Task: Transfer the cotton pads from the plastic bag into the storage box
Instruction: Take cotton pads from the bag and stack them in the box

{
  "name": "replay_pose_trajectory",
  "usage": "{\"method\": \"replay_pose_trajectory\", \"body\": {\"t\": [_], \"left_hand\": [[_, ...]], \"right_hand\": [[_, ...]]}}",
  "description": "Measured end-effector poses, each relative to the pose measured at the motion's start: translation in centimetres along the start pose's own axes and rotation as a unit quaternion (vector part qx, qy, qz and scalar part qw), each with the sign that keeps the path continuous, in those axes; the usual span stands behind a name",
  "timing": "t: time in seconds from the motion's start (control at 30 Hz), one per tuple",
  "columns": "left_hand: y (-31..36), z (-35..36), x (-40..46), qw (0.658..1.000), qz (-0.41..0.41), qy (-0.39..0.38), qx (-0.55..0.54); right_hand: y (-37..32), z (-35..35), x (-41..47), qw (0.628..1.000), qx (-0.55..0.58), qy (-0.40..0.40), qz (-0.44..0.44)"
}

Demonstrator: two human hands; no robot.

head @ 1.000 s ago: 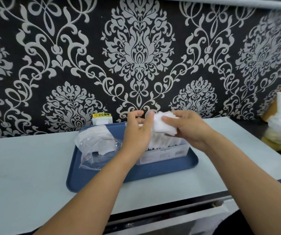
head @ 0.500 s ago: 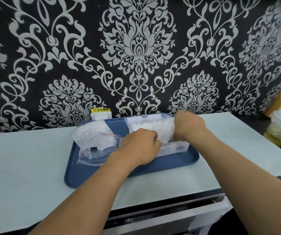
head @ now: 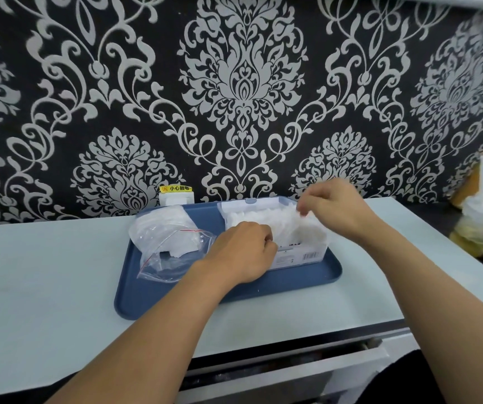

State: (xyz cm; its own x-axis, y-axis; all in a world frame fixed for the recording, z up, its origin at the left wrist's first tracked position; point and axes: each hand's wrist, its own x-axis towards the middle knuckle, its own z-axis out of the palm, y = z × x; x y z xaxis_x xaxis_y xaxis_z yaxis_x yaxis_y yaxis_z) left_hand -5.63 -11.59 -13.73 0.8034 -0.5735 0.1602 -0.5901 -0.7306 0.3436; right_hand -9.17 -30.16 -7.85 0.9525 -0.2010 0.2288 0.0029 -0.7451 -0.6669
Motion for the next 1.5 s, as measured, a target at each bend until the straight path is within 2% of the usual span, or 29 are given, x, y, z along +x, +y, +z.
{"method": "replay_pose_trajectory", "body": {"t": [0.07,0.13,0.2,0.27,0.33,0.4,0.43,0.5,0.53,0.57,0.6,0.67,0.73,0.8,0.9,1.0,1.23,1.33,1.5], "left_hand": [[-0.1,0.0,-0.1,1.0,-0.001,0.0,0.006],[-0.3,0.1,-0.1,1.0,-0.002,0.002,0.012],[-0.4,-0.1,-0.4,1.0,0.0,0.001,0.012],[-0.5,-0.4,-0.6,1.0,0.01,0.006,-0.005],[-0.5,-1.6,-1.0,0.998,0.033,0.046,-0.031],[-0.7,-3.9,-1.8,0.979,0.05,0.159,-0.12],[-1.2,-5.4,-2.4,0.955,0.054,0.235,-0.173],[-3.5,-8.1,-3.4,0.903,0.033,0.373,-0.21],[-5.5,-9.0,-3.8,0.894,-0.005,0.402,-0.199],[-7.3,-9.5,-4.1,0.897,-0.058,0.397,-0.186],[-9.1,-9.7,-4.4,0.909,-0.118,0.36,-0.174],[-11.7,-8.9,-4.9,0.929,-0.222,0.227,-0.19],[-12.8,-7.8,-5.5,0.926,-0.273,0.115,-0.234],[-13.5,-7.2,-5.7,0.928,-0.272,0.067,-0.248],[-14.6,-7.0,-5.8,0.936,-0.256,0.063,-0.233],[-15.4,-7.1,-5.9,0.936,-0.248,0.065,-0.242],[-16.3,-7.2,-6.8,0.925,-0.187,0.035,-0.328],[-16.5,-7.4,-6.8,0.92,-0.186,0.036,-0.344],[-16.7,-7.9,-6.5,0.927,-0.214,0.003,-0.307]], "right_hand": [[-0.6,0.9,-0.5,0.985,-0.129,-0.114,0.011],[-0.5,1.9,-0.3,0.944,-0.273,-0.177,0.049],[-0.5,2.5,0.0,0.926,-0.313,-0.196,0.078],[-0.8,2.9,0.2,0.925,-0.313,-0.206,0.058],[-1.7,3.2,0.2,0.948,-0.274,-0.16,-0.005],[-3.4,3.8,-0.5,0.979,-0.167,-0.067,-0.097],[-4.8,4.3,-1.2,0.987,-0.086,-0.047,-0.131],[-7.8,5.7,-3.0,0.98,0.039,-0.108,-0.162],[-8.9,7.0,-3.8,0.97,0.053,-0.158,-0.178],[-9.5,8.6,-4.4,0.959,0.031,-0.199,-0.199],[-9.9,10.4,-4.6,0.948,-0.019,-0.226,-0.225],[-9.7,13.5,-4.0,0.939,-0.1,-0.235,-0.229],[-9.4,15.2,-3.1,0.944,-0.134,-0.226,-0.202],[-9.3,15.7,-2.4,0.943,-0.172,-0.213,-0.192],[-9.2,16.8,-1.3,0.947,-0.199,-0.19,-0.164],[-9.1,17.9,-0.5,0.96,-0.162,-0.183,-0.138],[-9.8,16.6,-0.1,0.956,-0.184,-0.16,-0.16],[-9.9,15.8,-0.3,0.967,-0.134,-0.138,-0.168],[-10.6,14.9,-1.1,0.933,-0.274,-0.111,-0.206]]}}
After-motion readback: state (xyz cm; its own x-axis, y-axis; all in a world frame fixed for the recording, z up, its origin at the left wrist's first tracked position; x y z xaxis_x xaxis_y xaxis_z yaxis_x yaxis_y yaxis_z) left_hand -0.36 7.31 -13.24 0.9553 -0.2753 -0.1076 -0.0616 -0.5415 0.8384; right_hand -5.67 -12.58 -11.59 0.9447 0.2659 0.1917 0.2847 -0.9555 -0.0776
